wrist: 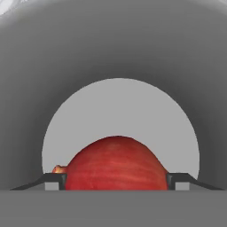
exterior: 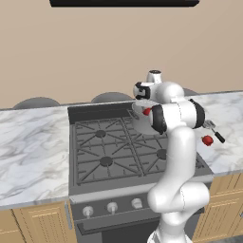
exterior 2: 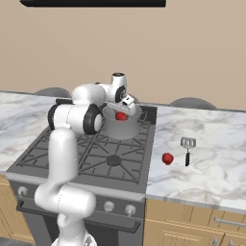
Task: Put the onion and bell pepper in the pot. Retrieve the spatula and lightly stir the vegetables in the pot.
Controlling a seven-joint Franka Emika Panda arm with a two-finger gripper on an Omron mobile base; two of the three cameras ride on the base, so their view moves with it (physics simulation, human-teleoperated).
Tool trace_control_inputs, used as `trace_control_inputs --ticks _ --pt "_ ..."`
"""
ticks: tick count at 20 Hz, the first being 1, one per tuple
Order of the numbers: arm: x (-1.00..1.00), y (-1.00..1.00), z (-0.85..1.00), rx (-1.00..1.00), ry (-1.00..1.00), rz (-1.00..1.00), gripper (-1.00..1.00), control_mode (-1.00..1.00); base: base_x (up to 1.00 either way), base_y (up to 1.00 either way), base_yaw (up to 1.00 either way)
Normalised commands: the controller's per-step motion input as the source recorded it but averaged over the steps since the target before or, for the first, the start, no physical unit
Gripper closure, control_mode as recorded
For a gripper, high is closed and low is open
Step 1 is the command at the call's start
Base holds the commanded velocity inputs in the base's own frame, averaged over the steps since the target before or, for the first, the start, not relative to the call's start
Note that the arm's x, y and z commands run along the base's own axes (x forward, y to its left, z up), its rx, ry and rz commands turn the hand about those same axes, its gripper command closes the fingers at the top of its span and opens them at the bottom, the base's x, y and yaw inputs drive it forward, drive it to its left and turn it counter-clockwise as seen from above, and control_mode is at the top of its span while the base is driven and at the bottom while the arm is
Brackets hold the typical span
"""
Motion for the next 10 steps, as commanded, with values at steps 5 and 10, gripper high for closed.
trace_control_inputs --ticks 5,10 --pt "0.10 0.00 -0.13 0.00 0.00 0.00 -1.00 -1.00 0.00 0.00 0.00" --pt "0.03 0.00 -0.02 0.00 0.00 0.00 -1.00 -1.00 0.00 0.00 0.00"
